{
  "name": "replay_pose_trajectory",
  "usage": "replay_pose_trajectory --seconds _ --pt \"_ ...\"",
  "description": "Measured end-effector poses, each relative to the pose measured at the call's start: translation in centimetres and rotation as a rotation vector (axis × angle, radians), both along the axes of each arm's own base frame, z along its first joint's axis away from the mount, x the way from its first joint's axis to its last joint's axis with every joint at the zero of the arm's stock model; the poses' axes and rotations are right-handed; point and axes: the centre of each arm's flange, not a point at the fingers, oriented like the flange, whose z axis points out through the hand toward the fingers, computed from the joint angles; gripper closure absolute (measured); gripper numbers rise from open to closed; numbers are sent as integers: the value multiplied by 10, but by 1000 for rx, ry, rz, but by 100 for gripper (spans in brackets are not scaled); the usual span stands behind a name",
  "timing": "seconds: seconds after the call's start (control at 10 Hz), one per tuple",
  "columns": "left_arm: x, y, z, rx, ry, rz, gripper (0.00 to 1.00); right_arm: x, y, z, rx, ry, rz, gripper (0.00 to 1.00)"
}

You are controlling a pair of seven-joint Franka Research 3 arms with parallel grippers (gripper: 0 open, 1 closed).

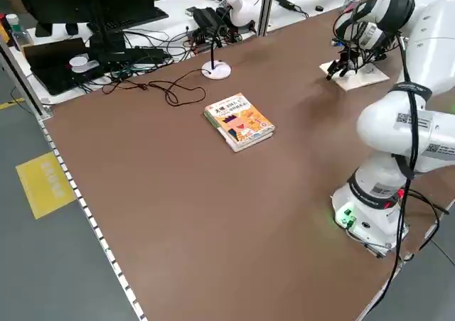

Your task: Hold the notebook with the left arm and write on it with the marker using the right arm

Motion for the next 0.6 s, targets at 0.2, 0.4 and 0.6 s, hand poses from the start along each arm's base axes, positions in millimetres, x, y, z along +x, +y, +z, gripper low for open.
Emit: replay_pose_trajectory --seconds 0.2,0.4,0.6 --pt "0 0 0 0 0 0 0 0 1 0 1 -4 3 83" --pt "0 0 0 0 0 0 0 0 1 -1 1 -7 6 83" --pt "0 0 0 0 0 0 0 -1 4 -1 3 -8 12 83"
